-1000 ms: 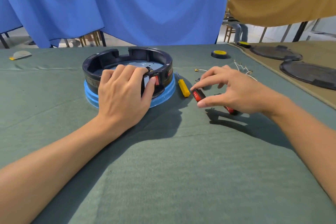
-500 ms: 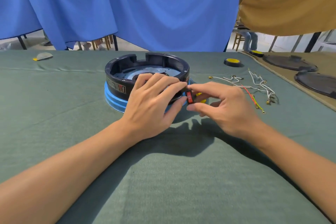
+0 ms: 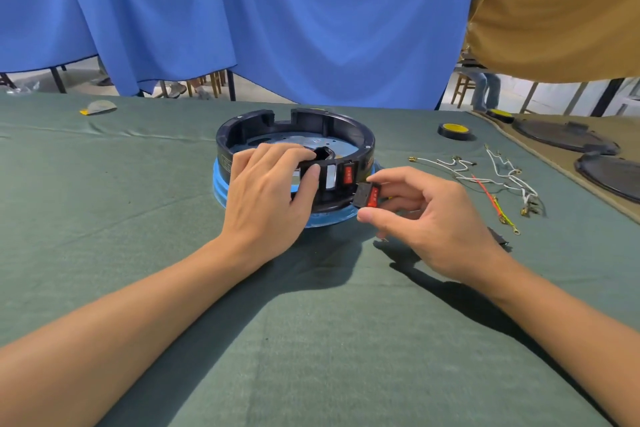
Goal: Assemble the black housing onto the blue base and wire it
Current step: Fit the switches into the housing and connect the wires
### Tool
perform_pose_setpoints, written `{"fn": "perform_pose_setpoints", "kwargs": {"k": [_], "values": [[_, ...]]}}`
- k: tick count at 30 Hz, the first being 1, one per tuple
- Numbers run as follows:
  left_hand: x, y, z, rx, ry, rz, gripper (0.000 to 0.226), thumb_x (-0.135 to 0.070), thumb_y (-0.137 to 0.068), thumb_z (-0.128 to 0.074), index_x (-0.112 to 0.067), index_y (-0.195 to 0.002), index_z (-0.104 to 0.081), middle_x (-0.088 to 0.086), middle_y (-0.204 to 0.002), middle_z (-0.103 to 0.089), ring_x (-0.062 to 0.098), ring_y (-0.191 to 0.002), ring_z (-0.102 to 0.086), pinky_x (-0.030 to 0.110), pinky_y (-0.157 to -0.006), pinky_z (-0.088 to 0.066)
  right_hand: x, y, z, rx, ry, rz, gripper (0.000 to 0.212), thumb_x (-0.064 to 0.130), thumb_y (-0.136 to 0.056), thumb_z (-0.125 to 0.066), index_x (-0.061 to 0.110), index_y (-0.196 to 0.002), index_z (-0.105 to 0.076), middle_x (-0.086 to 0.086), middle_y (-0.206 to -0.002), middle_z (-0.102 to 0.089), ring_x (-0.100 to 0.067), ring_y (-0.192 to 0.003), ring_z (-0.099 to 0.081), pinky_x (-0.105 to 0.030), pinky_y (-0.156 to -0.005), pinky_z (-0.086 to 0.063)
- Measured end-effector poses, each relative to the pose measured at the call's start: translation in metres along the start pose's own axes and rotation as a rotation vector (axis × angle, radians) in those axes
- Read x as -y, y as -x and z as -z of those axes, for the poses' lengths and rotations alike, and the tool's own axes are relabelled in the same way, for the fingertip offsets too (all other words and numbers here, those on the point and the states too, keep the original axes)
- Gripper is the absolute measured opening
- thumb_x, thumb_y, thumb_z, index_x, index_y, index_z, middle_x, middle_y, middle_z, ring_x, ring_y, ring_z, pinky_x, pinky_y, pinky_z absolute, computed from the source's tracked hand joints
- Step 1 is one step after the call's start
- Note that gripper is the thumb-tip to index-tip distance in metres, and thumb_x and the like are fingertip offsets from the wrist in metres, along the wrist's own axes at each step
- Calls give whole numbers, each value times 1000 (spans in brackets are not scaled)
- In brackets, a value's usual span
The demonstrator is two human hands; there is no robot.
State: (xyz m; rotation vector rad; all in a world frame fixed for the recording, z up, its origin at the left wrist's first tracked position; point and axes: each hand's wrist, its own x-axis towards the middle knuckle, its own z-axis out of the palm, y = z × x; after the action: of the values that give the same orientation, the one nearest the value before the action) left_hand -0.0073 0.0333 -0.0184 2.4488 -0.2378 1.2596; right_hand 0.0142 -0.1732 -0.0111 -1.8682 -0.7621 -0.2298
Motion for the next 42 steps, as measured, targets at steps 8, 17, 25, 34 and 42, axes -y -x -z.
{"fn": "perform_pose_setpoints", "kwargs": {"k": [8, 17, 25, 34, 42], "values": [[-1, 0, 1, 19, -33, 29, 20, -23, -93, -56, -9, -96, -71, 0, -94, -71, 25, -89, -64, 35, -89, -32, 8, -9, -13, -7, 7, 28, 36, 9, -81, -77, 16, -114, -65, -3, -87, -74, -16, -78, -73, -36, -64, -62], [-1, 0, 1, 16, -31, 33, 22, -27, -95, -55, -12, -94, -72, -2, -87, -72, 24, -85, -63, 34, -88, -31, 10, -16, -25, -38, 359, 245, 35, 17, -83, -76, 15, -116, -65, 8, -82, -69, -6, -76, -66, -17, -71, -53], [0, 0, 2, 7, -4, 29, 33, -32, -96, -44, -14, -93, -71, -3, -86, -71, 22, -82, -62, 33, -87, -30, 9, -18, -33, -83, 438, 241, 33, 18, -85, -73, 18, -116, -62, 15, -79, -61, 0, -75, -58, -2, -66, -39], [-1, 0, 2, 9, -26, 32, 26, -28, -95, -51, -12, -93, -72, -2, -85, -71, 23, -82, -62, 34, -87, -30, 19, -26, -33, -122, 428, 180, 32, 18, -77, -81, 14, -108, -74, 4, -85, -73, -9, -63, -59, -16, -67, -48], [-2, 0, 3, 26, -25, 35, 28, -34, -92, -57, -11, -96, -72, -1, -87, -72, 25, -84, -64, 34, -89, -30, 21, -32, -25, -79, 332, 104, 18, 13, -90, -67, 15, -105, -76, 11, -88, -72, 8, -70, -61, -12, -66, -51]]}}
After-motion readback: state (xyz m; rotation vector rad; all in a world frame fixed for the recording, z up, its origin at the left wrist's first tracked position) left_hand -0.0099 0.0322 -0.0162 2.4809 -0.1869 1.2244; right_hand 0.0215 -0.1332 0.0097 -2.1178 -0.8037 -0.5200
